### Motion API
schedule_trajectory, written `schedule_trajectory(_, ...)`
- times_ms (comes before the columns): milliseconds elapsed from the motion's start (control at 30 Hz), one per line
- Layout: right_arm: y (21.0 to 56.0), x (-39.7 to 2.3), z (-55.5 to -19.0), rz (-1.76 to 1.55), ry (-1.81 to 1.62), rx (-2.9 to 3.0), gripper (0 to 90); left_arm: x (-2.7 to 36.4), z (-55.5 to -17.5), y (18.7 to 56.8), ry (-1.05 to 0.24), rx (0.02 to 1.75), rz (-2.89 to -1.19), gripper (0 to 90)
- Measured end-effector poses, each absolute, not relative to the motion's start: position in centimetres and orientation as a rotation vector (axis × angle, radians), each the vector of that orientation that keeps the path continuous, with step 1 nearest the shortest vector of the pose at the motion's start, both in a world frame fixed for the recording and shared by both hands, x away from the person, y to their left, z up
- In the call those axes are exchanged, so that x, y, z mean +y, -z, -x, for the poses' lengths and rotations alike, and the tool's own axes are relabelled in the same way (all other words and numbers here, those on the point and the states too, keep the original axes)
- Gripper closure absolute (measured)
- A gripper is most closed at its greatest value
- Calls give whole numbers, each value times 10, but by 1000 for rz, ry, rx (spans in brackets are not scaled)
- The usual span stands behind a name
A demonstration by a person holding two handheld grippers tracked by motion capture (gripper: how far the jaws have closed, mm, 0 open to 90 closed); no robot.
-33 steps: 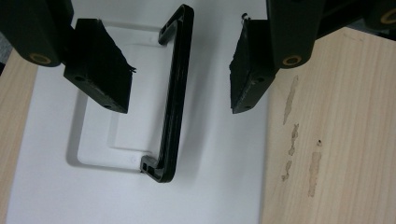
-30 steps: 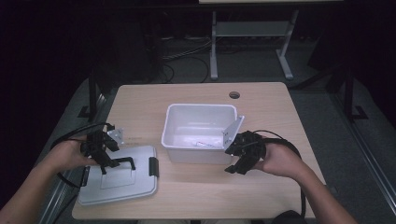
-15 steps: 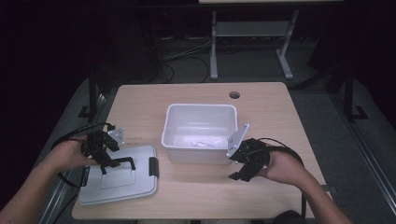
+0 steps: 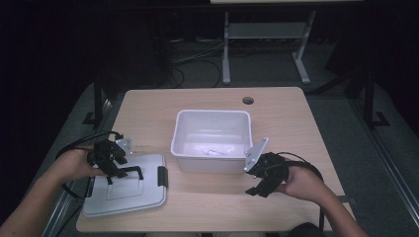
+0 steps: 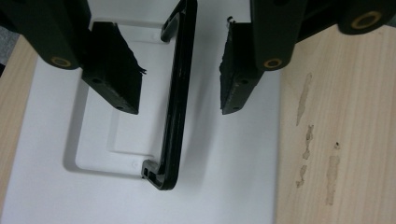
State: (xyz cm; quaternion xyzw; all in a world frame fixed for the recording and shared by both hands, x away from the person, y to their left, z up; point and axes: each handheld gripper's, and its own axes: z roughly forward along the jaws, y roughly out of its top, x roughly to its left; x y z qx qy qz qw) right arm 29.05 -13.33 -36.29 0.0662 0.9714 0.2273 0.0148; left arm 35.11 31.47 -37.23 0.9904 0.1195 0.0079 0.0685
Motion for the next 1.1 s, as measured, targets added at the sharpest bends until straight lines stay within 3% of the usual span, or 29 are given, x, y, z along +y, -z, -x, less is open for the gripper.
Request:
schedule_trajectory(400,373,-142,-288,-243,-721,3024,350,314,-349,373,36,323,-2999,663)
schedule_trajectory(1100,378,-146,-286,-252,-717,3024,351,312,-349,373,87,279,-3013,790)
